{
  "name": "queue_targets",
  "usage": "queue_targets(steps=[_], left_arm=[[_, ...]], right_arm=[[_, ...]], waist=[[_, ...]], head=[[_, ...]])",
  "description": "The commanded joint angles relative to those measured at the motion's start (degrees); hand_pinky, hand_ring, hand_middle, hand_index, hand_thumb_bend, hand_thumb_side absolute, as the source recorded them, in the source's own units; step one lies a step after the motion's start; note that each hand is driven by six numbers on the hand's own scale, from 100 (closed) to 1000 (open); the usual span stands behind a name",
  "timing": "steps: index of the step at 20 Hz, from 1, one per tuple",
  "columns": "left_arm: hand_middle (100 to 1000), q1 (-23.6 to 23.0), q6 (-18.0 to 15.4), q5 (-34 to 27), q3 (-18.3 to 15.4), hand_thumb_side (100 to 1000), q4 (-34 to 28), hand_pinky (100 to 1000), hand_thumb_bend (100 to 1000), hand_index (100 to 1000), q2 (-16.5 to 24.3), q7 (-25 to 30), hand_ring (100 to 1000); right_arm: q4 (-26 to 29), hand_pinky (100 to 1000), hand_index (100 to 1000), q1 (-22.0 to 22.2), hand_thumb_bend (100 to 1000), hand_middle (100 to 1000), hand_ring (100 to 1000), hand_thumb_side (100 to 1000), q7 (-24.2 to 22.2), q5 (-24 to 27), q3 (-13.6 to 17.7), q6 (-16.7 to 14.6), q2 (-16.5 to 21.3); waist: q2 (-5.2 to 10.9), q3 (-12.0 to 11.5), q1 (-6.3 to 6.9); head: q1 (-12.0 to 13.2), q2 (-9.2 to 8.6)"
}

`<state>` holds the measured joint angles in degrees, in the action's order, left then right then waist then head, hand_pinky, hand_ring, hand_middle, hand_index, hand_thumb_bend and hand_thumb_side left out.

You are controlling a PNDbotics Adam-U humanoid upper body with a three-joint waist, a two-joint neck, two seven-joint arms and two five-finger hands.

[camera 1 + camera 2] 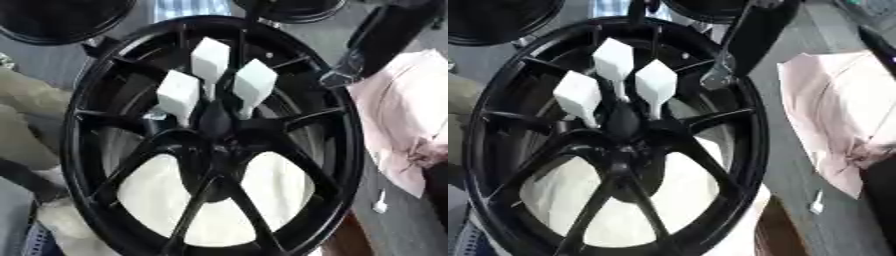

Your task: Pull the pin out of the wheel hub.

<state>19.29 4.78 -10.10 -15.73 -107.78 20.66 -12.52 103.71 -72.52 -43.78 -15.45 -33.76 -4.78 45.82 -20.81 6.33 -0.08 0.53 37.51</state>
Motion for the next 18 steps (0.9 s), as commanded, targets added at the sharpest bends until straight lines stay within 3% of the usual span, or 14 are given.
queue_targets(steps=[1,10,18], left_arm=[[600,0.8,-0.2,0.1,-0.2,820,-0.9,699,329,747,1.4,0.1,608],[601,0.8,-0.2,0.1,0.0,823,-0.8,699,327,747,1.3,0.3,608],[601,0.6,-0.3,0.1,0.0,824,-0.6,700,325,745,1.1,0.4,609]], right_arm=[[1.7,866,867,-0.4,432,795,824,231,0.7,-0.8,-0.2,2.3,1.8],[0.3,859,858,0.2,405,786,819,204,1.3,-0.8,-2.2,4.1,0.3],[-3.0,829,834,1.2,366,763,783,119,4.4,-5.1,-3.5,6.1,-1.8]], waist=[[0.97,-0.1,0.11],[0.88,-0.2,0.39],[0.88,-0.2,0.82]], head=[[0.6,-1.02],[0.9,-1.05],[0.8,-0.86]])
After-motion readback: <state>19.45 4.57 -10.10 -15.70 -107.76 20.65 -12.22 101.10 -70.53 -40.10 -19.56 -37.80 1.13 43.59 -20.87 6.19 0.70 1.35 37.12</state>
